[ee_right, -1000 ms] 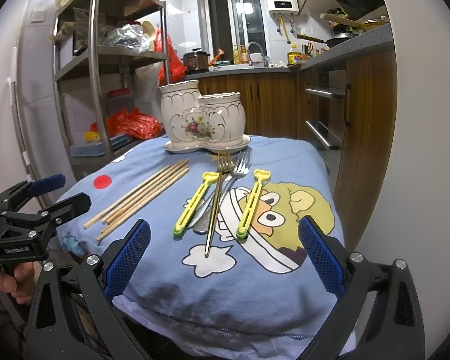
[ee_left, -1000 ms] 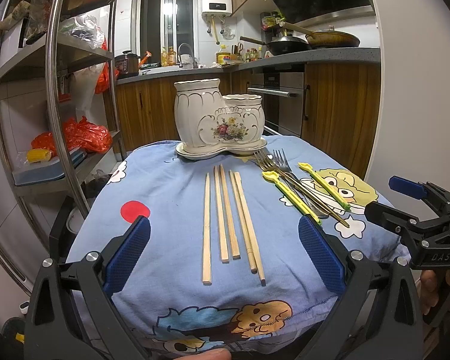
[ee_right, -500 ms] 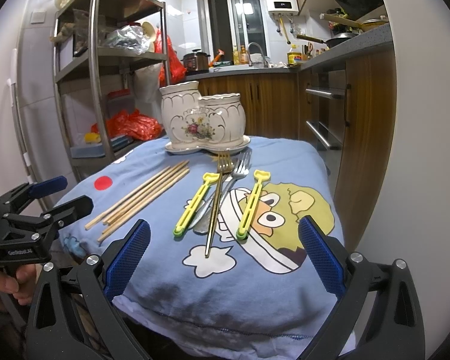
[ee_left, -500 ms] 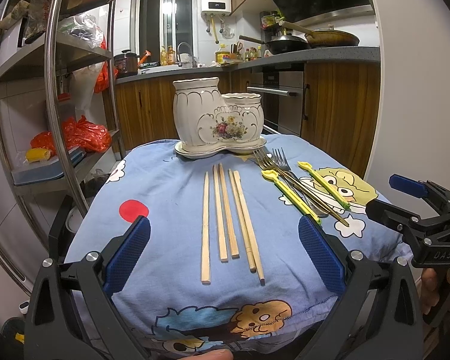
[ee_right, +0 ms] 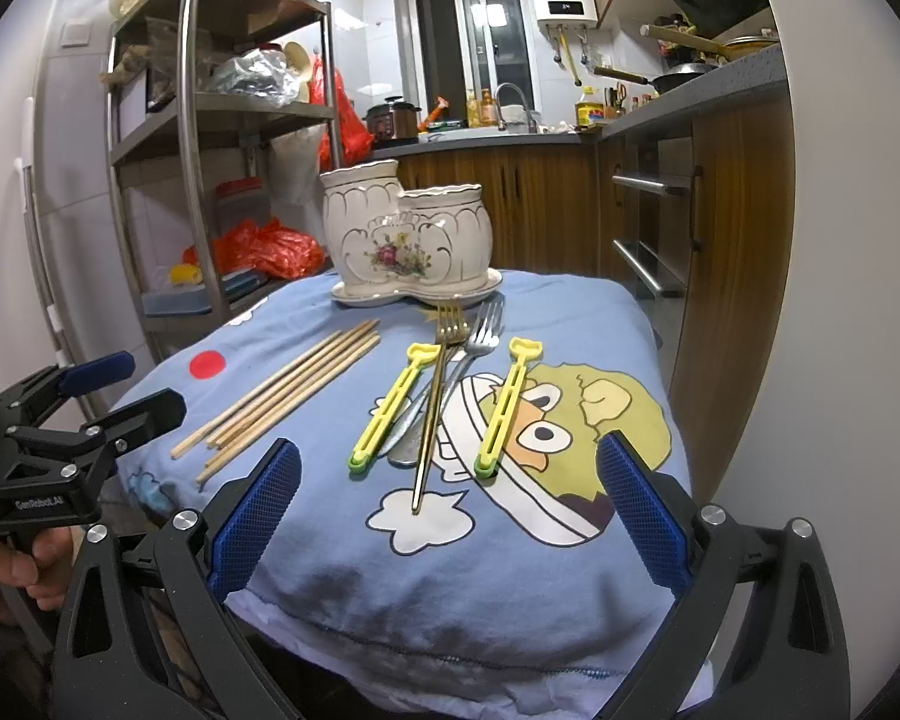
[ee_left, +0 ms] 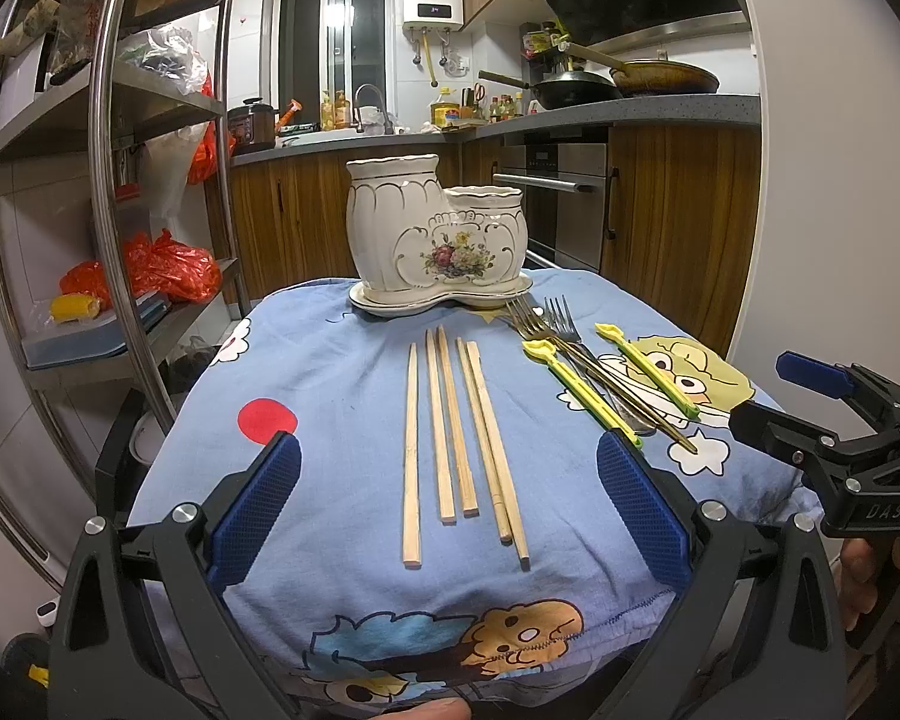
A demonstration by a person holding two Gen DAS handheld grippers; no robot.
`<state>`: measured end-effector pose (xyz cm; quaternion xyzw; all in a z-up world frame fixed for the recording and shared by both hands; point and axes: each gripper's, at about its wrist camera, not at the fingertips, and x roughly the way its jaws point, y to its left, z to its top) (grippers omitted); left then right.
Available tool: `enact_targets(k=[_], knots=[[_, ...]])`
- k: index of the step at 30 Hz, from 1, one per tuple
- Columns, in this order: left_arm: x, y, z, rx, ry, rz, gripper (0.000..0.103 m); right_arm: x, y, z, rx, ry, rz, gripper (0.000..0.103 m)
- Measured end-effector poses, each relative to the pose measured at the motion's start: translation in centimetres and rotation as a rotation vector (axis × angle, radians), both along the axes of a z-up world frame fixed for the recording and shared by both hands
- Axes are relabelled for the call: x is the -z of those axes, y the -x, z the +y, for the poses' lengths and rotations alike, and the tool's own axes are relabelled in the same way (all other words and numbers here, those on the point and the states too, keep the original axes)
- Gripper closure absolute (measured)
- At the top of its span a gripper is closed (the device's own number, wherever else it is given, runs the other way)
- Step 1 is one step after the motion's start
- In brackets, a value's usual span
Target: Organize utensils
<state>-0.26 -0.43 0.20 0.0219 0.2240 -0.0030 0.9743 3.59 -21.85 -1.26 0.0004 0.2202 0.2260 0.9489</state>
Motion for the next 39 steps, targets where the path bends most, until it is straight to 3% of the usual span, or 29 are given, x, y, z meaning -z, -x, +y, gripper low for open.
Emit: enact_targets(k=[29, 39], knots=[[0.2, -0.2, -0.1, 0.000, 0.004, 0.005, 0.005, 0.0, -0.1, -0.1, -0.001, -0.005, 0.003, 0.005], [1.0, -0.5, 0.7, -0.009, 0.046, 0.014, 0.005, 0.0, -0.1, -0.2, 0.000, -0.010, 0.008, 0.005]])
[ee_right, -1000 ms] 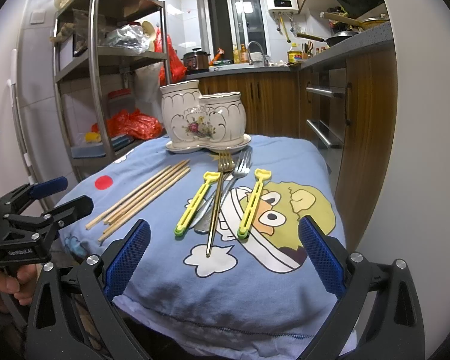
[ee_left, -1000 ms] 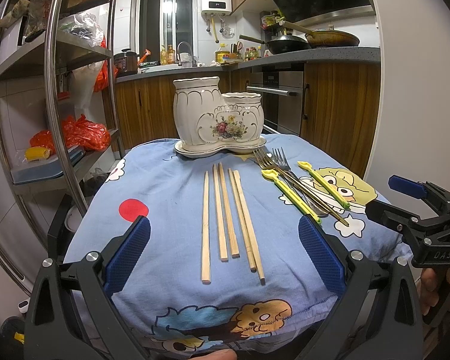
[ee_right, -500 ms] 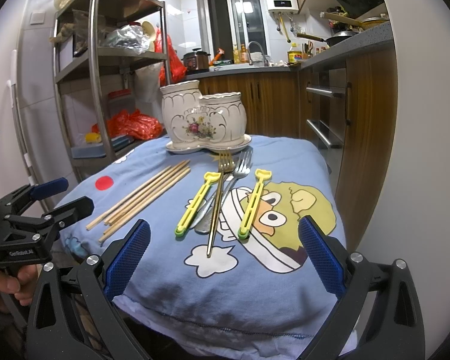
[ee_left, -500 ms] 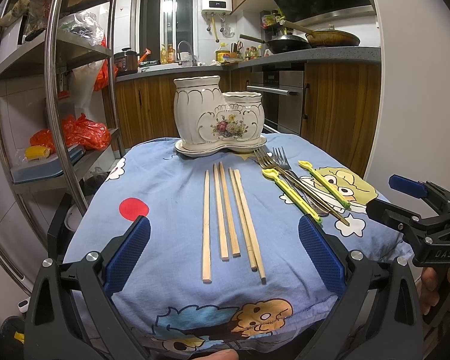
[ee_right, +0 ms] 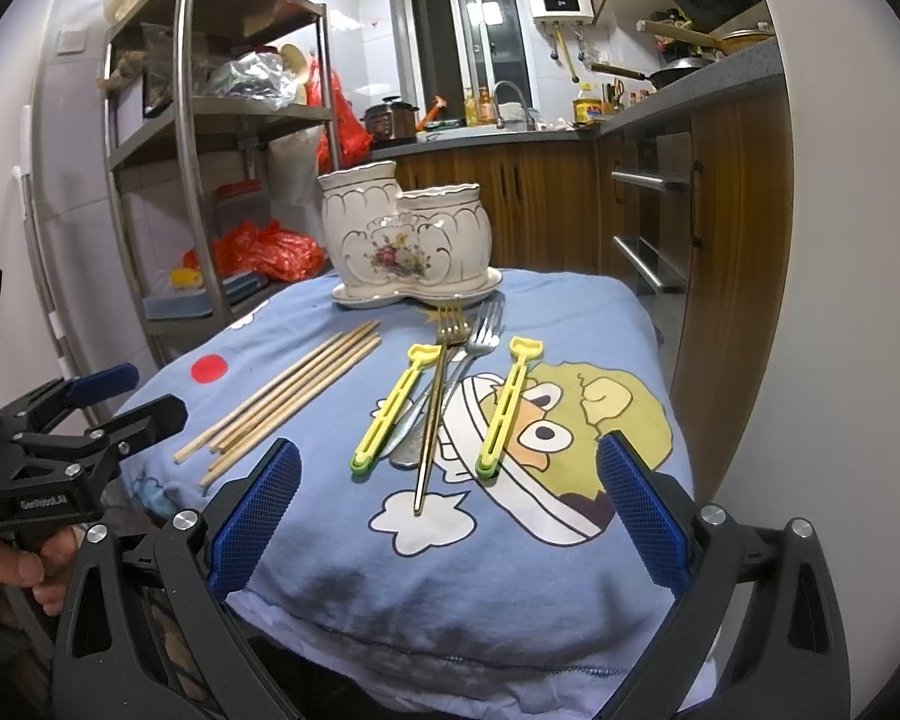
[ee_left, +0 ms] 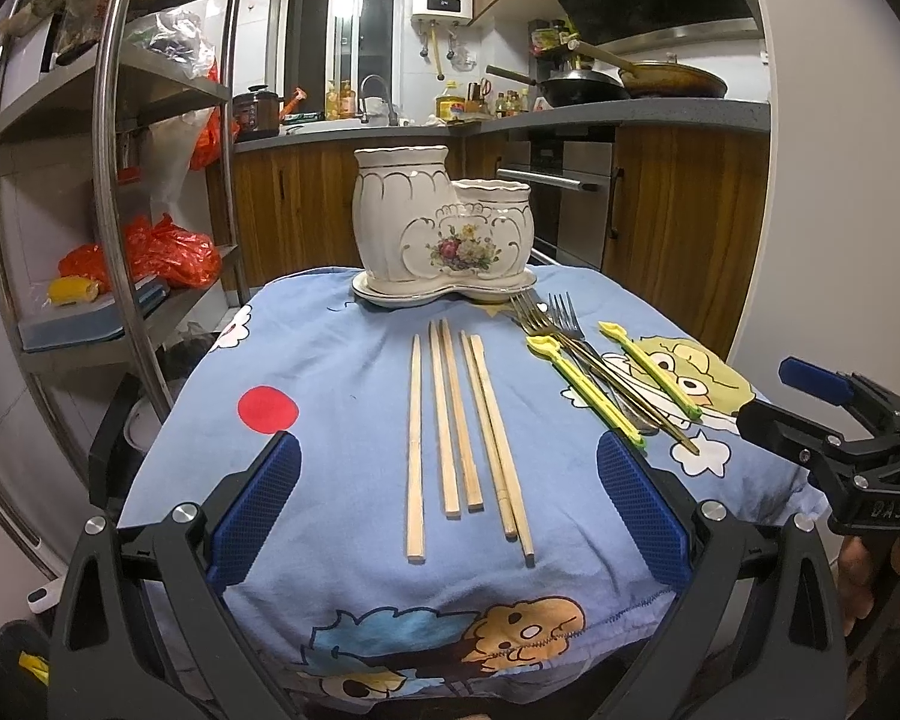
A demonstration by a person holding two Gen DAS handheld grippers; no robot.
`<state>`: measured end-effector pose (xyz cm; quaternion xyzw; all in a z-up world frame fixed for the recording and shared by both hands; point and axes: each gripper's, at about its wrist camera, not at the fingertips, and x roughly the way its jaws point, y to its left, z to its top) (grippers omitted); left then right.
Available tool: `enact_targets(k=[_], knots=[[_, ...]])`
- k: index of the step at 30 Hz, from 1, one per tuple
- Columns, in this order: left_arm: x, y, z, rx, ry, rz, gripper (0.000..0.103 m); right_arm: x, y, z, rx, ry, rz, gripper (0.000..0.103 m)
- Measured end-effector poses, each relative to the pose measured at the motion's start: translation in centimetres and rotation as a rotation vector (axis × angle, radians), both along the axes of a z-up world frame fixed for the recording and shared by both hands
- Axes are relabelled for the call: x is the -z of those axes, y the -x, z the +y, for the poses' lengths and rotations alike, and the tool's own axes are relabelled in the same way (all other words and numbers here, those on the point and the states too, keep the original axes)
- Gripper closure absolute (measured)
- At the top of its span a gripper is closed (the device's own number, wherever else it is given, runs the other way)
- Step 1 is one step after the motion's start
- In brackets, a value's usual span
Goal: Organize utensils
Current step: 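Reach both tools down, left to a chopstick, right to a yellow utensil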
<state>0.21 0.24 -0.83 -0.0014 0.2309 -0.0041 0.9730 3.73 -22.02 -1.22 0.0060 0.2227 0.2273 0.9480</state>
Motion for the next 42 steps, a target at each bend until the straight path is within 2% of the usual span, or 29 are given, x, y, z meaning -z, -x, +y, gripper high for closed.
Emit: enact_targets(k=[5, 6, 8, 10, 12, 14, 16, 19, 23, 24, 29, 31, 36, 38, 42], knots=[[-0.1, -0.4, 0.9, -0.004, 0.037, 0.016, 0.006, 0.2, -0.2, 0.3, -0.003, -0.004, 0.035, 0.005], [-0.2, -0.7, 1.2, -0.008, 0.037, 0.022, 0.010, 0.0, -0.2, 0.1, -0.003, -0.003, 0.037, 0.005], [-0.2, -1.3, 1.4, -0.020, 0.018, 0.034, 0.021, 0.0, -0.5, 0.0, 0.002, 0.001, 0.039, 0.005], [-0.2, -2.2, 1.7, -0.024, -0.008, 0.055, 0.038, 0.1, -0.7, 0.0, 0.005, -0.002, 0.043, 0.005], [-0.1, -3.2, 2.2, -0.031, -0.016, 0.077, 0.047, 0.1, -1.0, 0.1, 0.003, -0.009, 0.050, 0.005], [-0.1, -4.5, 2.8, -0.034, -0.011, 0.111, 0.050, 0.1, -1.0, 0.0, 0.003, -0.009, 0.050, 0.005], [0.0, -5.7, 3.4, -0.028, -0.005, 0.149, 0.062, 0.2, -1.1, 0.1, 0.002, -0.010, 0.053, 0.005], [0.3, -7.2, 3.5, -0.005, -0.010, 0.196, 0.066, 0.2, -1.5, 0.3, -0.013, -0.009, 0.073, 0.006], [1.1, -9.1, 3.2, 0.039, -0.007, 0.277, 0.067, 0.3, -2.4, 0.2, -0.022, -0.001, 0.096, 0.009], [1.3, -9.5, 3.1, 0.046, -0.009, 0.292, 0.069, 0.3, -2.8, 0.3, -0.023, 0.000, 0.112, 0.010], [2.0, -11.2, 2.7, 0.069, -0.037, 0.352, 0.076, 0.3, -5.3, 0.3, -0.009, 0.030, 0.183, 0.034], [2.0, -11.6, 2.5, 0.078, -0.054, 0.369, 0.083, 0.1, -6.5, 0.3, -0.005, 0.054, 0.203, 0.037], [1.7, -12.8, 2.8, 0.091, -0.079, 0.414, 0.090, -0.2, -10.0, 0.7, 0.003, 0.108, 0.269, 0.048], [1.6, -13.2, 3.1, 0.098, -0.071, 0.440, 0.091, -0.1, -11.4, 1.0, 0.005, 0.131, 0.309, 0.057], [1.3, -14.2, 3.6, 0.129, -0.069, 0.513, 0.091, 0.5, -14.3, 2.1, -0.008, 0.189, 0.417, 0.065]])
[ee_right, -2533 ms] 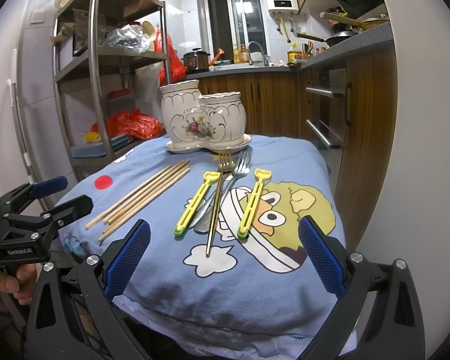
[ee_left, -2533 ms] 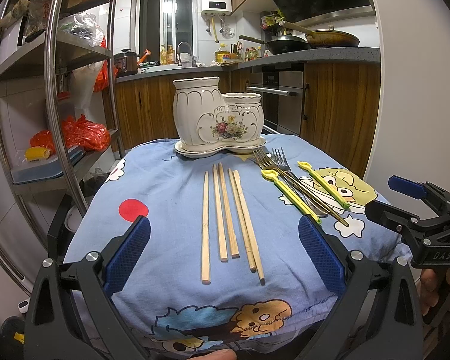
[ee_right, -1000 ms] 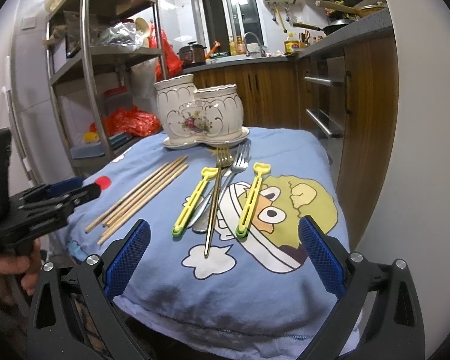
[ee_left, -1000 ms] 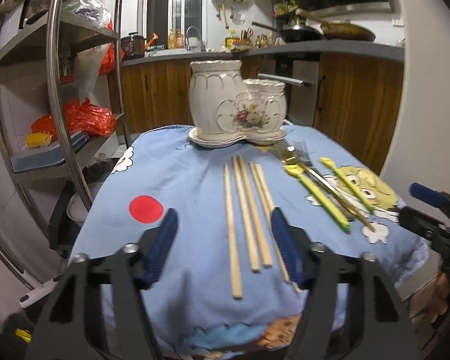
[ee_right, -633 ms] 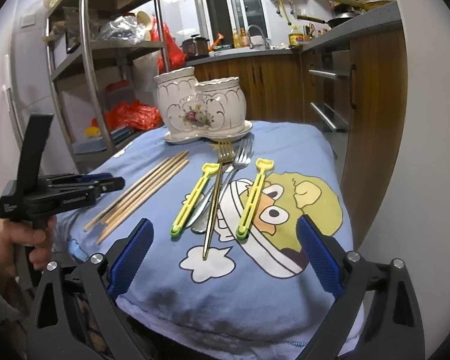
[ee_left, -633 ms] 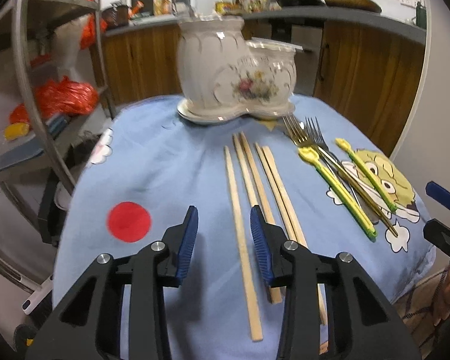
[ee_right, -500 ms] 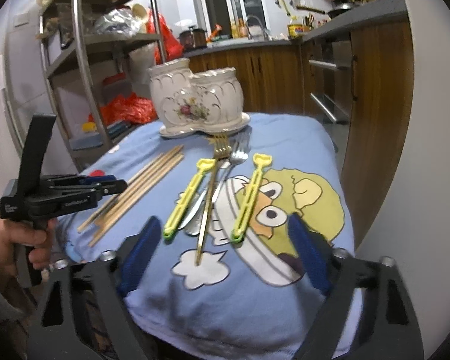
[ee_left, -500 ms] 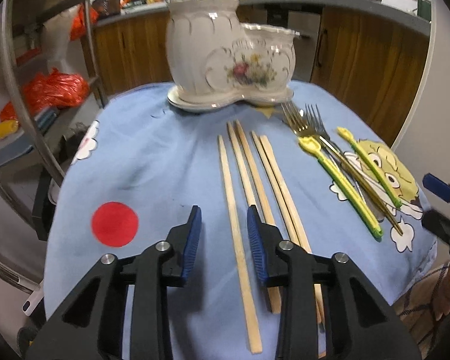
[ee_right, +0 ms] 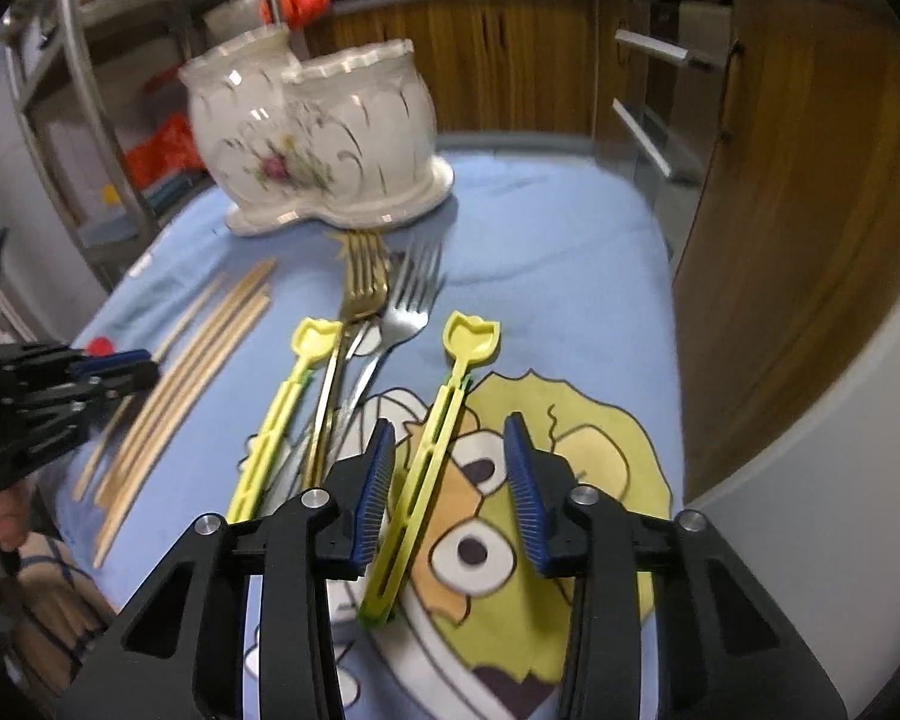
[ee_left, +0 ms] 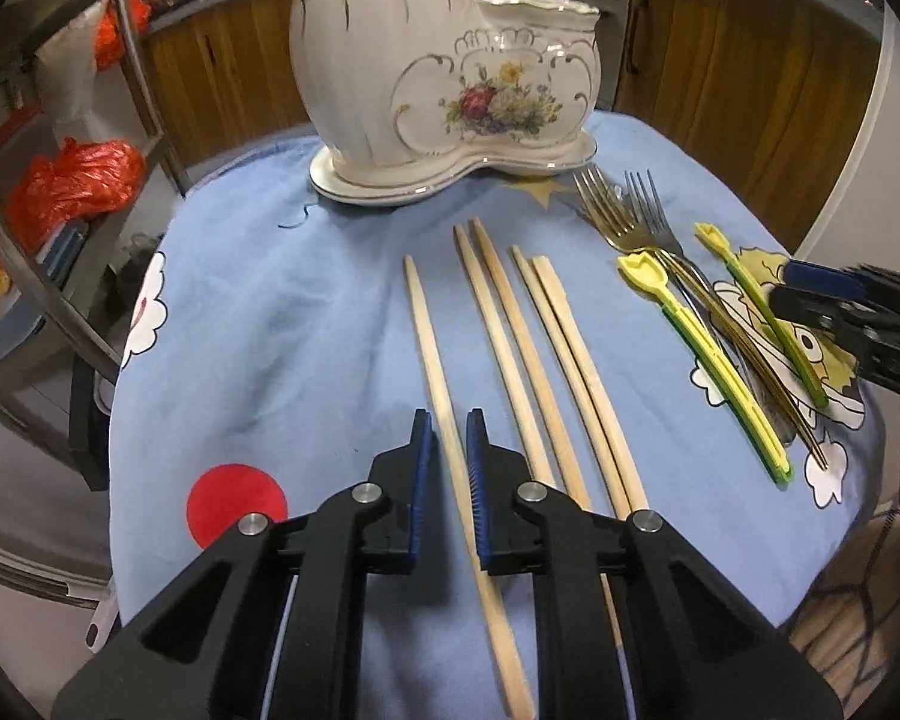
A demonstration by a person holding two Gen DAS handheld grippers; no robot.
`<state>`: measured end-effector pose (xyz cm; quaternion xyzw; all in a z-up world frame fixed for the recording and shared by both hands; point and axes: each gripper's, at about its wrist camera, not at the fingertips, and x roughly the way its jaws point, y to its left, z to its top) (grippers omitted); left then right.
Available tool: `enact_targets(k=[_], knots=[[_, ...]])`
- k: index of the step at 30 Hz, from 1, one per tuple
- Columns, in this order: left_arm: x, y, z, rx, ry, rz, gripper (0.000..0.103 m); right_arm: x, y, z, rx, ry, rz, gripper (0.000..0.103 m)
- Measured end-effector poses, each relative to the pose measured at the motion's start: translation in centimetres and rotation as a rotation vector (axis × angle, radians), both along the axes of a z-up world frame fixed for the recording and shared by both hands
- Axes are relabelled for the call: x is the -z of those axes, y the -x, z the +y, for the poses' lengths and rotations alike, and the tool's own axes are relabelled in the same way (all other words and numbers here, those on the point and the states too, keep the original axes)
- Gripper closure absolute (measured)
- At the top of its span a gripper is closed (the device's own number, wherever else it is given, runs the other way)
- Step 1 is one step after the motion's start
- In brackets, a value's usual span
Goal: Organize utensils
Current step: 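Reach both tools down, left to a chopstick, right to a yellow utensil, then lift chopstick with left tool while right tool lifts yellow utensil into holder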
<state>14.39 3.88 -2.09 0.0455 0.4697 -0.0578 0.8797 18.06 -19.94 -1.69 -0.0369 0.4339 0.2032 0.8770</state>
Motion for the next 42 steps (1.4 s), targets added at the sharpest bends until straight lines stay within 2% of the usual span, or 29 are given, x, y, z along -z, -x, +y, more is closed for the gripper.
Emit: enact_targets(k=[5, 12, 16, 20, 22, 26, 34, 37, 40, 42], knots=[[-0.5, -2.0, 0.3, 0.048, -0.006, 0.143, 0.091, 0.3, -1.7, 1.5, -0.021, 0.074, 0.075, 0.069], [-0.7, -3.7, 0.0, 0.104, -0.046, 0.283, 0.091, -0.2, -3.1, 2.1, -0.040, 0.145, 0.160, 0.078], [-0.7, -4.4, -0.4, 0.129, -0.068, 0.347, 0.091, -0.4, -4.0, 2.1, -0.066, 0.172, 0.232, 0.084], [-0.9, -4.7, -0.1, 0.118, -0.063, 0.357, 0.097, -0.6, -4.8, 1.6, -0.053, 0.159, 0.269, 0.092], [-1.1, -4.8, 0.3, 0.103, -0.044, 0.336, 0.099, -0.7, -5.0, 1.1, -0.039, 0.123, 0.266, 0.092], [-1.6, -3.8, 1.5, 0.070, 0.031, 0.241, 0.099, -1.2, -4.8, 0.1, -0.027, 0.025, 0.239, 0.092], [-6.2, -1.5, 4.3, 0.002, 0.202, -0.060, 0.099, -5.1, -4.7, -0.7, -0.021, -0.149, 0.084, 0.092], [-8.1, -0.7, 5.3, -0.026, 0.234, -0.181, 0.099, -6.6, -4.4, -0.7, -0.017, -0.220, 0.005, 0.092], [-9.5, 0.0, 5.2, -0.060, 0.213, -0.301, 0.099, -7.8, -4.5, -0.1, -0.017, -0.291, -0.064, 0.092], [-9.9, -0.5, 5.4, -0.086, 0.242, -0.358, 0.099, -8.4, -4.8, 0.2, -0.012, -0.346, -0.108, 0.092]])
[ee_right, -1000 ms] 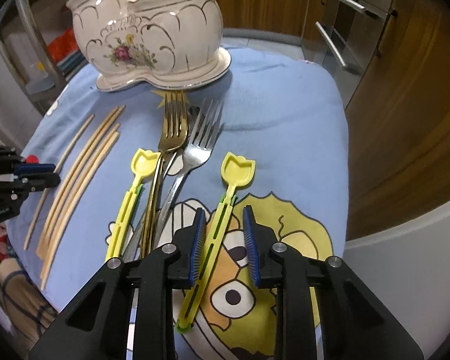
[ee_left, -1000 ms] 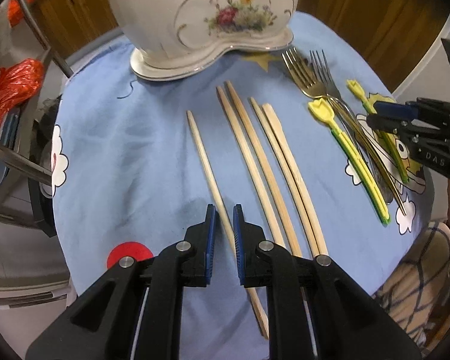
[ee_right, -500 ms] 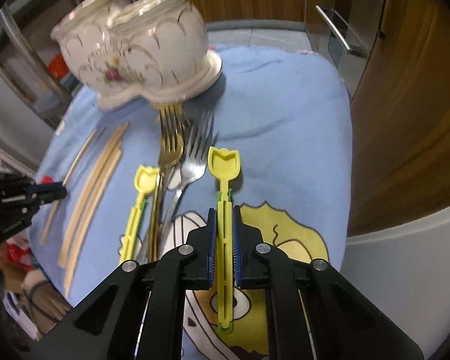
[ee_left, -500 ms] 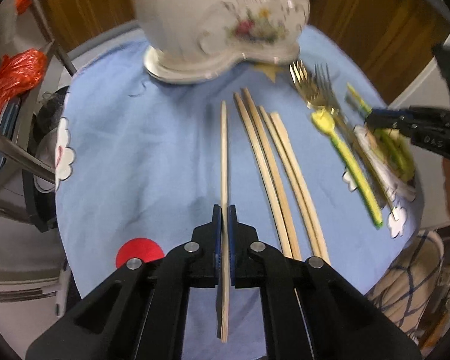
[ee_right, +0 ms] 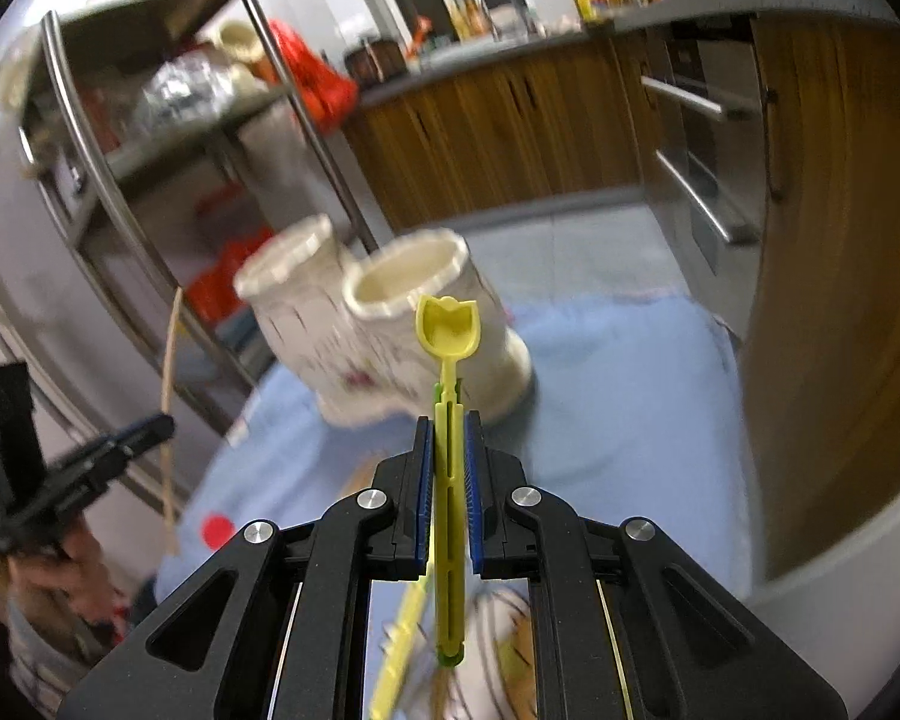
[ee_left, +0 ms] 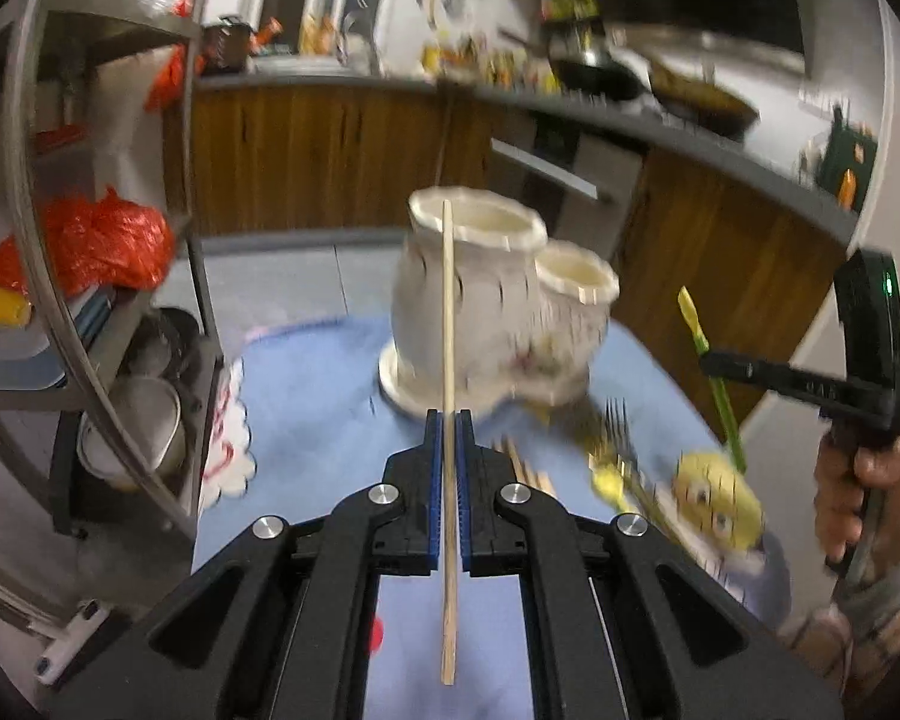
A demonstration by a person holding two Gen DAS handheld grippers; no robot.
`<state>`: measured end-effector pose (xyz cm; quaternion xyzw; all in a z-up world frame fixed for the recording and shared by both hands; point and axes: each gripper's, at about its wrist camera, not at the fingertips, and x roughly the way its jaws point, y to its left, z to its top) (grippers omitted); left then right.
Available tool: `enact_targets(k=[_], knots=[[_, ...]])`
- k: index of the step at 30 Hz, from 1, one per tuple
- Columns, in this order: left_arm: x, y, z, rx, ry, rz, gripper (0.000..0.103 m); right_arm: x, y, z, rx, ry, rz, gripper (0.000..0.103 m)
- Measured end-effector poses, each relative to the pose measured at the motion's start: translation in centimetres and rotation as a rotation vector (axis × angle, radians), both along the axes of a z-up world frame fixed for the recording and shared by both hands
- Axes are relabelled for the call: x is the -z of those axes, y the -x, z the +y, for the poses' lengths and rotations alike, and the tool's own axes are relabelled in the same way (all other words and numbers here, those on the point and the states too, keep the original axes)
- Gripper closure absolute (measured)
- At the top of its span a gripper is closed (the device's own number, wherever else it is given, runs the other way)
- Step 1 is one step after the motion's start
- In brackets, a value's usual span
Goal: Organize utensils
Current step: 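Lift chopstick with left tool while right tool lifts yellow utensil into holder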
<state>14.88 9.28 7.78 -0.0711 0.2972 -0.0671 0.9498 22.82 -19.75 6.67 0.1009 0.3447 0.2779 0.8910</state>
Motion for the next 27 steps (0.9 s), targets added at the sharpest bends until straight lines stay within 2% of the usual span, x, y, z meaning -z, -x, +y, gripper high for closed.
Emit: enact_targets(k=[6, 12, 16, 20, 24, 27], knots=[[-1.1, -1.0, 0.6, -0.042, 0.049, -0.155, 0.099, -0.8, -0.7, 1.2, 0.011, -0.098, -0.104, 0.092], [-3.7, -4.0, 0.9, -0.056, 0.103, -0.304, 0.099, -1.9, -2.8, 2.4, 0.022, -0.182, -0.201, 0.092], [-5.9, -6.2, 0.2, -0.061, 0.098, -0.411, 0.099, -2.9, -4.5, 3.2, 0.026, -0.189, -0.247, 0.092], [-7.4, -7.6, -0.1, -0.112, 0.116, -0.529, 0.099, -3.9, -6.0, 4.0, 0.031, -0.197, -0.293, 0.092], [-8.0, -8.9, 0.1, -0.139, 0.160, -0.592, 0.099, -3.9, -6.8, 4.7, 0.050, -0.191, -0.343, 0.092], [-7.1, -10.2, -0.6, -0.154, 0.139, -0.591, 0.099, -3.5, -7.2, 5.3, 0.058, -0.181, -0.362, 0.092]])
